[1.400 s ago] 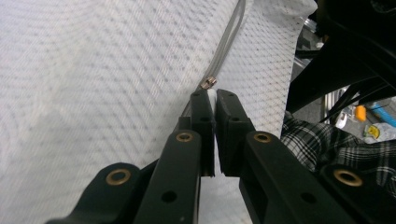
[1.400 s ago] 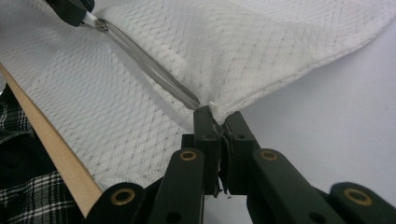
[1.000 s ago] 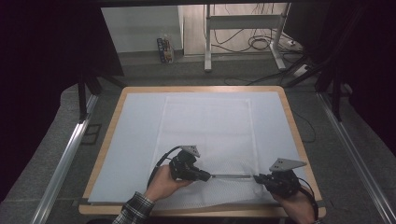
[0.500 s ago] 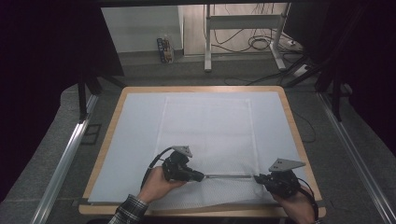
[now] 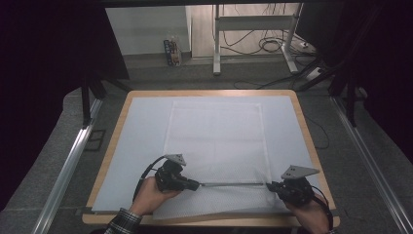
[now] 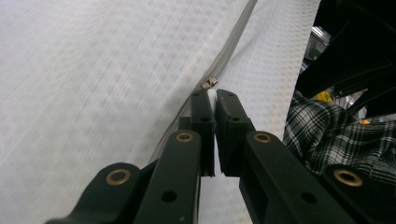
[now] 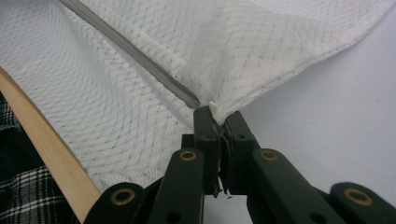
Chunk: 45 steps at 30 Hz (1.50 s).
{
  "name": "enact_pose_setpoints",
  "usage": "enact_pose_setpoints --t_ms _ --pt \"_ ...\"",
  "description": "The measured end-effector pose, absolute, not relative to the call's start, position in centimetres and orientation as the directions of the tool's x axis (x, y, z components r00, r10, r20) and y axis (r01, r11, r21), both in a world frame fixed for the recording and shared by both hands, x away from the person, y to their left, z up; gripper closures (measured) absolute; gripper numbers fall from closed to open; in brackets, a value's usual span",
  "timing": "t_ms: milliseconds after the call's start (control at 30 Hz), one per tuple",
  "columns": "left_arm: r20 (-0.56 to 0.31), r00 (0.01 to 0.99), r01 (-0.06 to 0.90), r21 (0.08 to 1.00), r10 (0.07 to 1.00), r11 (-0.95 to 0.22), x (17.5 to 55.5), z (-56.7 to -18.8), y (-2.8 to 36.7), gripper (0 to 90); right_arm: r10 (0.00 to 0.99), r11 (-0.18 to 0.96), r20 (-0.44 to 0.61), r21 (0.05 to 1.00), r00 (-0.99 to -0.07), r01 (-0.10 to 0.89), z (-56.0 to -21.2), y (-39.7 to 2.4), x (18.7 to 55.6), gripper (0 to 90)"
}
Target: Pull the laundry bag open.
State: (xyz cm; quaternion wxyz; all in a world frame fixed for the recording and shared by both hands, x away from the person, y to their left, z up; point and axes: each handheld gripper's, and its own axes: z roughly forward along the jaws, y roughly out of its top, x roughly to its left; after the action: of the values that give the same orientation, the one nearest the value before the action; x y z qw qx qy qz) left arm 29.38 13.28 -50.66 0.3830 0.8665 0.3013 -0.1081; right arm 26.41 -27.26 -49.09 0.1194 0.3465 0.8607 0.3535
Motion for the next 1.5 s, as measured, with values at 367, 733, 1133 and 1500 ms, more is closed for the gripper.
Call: enact_pose_setpoints --t_ms 367,733,1133,1500 --pt "-0.416 0.78 0.622 0.597 0.467 -0.507 28.8 -50.8 15.4 87.5 0.681 0.51 0.038 0.692 -0.731 0.512 -49.1 -27.3 26.4 85.2" --pt "-0.43 0.765 0.64 0.597 0.48 -0.484 28.2 -51.0 16.8 87.5 0.679 0.514 0.036 0.689 -0.733 0.51 -49.1 -27.2 26.4 85.2" --pt "-0.412 0.735 0.666 0.588 0.539 -0.459 27.1 -51.0 19.4 87.4 0.687 0.521 0.021 0.682 -0.726 0.513 -49.2 -27.3 26.4 85.2" --pt "-0.408 0.703 0.691 0.583 0.582 -0.427 26.3 -51.2 21.6 87.4 0.692 0.521 0.019 0.678 -0.721 0.518 -49.3 -27.3 26.5 85.2"
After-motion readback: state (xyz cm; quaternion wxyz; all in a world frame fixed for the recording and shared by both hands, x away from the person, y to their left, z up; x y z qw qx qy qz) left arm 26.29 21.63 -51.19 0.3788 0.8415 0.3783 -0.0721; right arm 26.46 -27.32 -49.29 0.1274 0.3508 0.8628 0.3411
